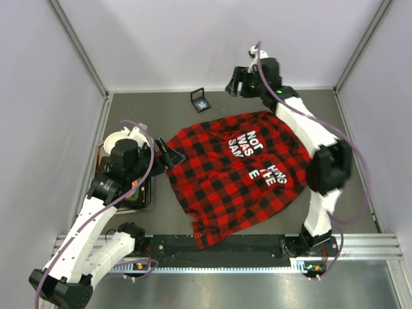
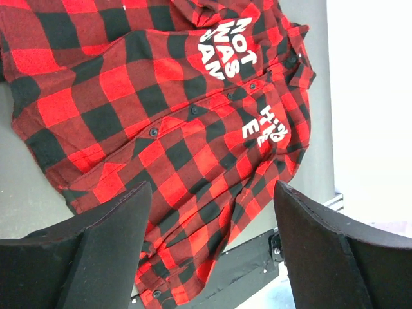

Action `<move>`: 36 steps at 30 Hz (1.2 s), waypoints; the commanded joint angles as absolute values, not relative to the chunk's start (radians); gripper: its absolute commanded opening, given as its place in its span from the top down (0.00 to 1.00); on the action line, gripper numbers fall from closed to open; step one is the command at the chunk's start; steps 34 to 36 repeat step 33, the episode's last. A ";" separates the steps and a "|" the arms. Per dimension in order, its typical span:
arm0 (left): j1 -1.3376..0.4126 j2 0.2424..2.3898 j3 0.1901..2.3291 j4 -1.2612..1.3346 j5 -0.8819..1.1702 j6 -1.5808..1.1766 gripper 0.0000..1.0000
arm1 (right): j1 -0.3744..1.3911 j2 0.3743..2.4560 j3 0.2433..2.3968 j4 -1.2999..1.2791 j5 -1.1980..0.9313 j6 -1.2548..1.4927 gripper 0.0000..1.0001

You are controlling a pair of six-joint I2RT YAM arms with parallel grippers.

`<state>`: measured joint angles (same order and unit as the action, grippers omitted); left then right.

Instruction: Remove the brooch from the garment

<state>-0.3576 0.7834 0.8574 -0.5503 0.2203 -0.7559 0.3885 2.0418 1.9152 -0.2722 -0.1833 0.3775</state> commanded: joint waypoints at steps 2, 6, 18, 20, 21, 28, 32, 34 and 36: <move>-0.354 0.787 0.940 -0.543 0.261 -0.723 0.19 | 0.376 1.555 1.546 -0.445 0.047 0.169 0.25; -0.353 0.790 0.974 -0.549 0.291 -0.703 0.18 | 0.370 1.283 1.359 -0.573 0.153 0.202 0.22; -0.353 0.769 1.147 -0.606 0.272 -0.650 0.18 | 0.371 0.643 1.242 -0.871 0.143 0.344 0.01; -0.353 0.755 1.161 -0.609 0.258 -0.652 0.17 | 0.371 0.624 1.270 -0.902 0.149 0.376 0.01; -0.353 0.752 1.175 -0.614 0.252 -0.652 0.17 | 0.371 0.623 1.282 -0.910 0.143 0.382 0.01; -0.354 0.704 1.224 -0.652 0.199 -0.647 0.16 | 0.371 0.637 1.315 -0.908 0.126 0.370 0.01; -0.354 0.683 1.264 -0.684 0.154 -0.634 0.16 | 0.371 0.600 1.287 -0.859 0.075 0.348 0.01; -0.353 0.675 1.281 -0.690 0.141 -0.632 0.16 | 0.370 0.585 1.282 -0.835 0.066 0.350 0.01; -0.353 0.675 1.281 -0.690 0.141 -0.632 0.16 | 0.370 0.585 1.282 -0.835 0.066 0.350 0.01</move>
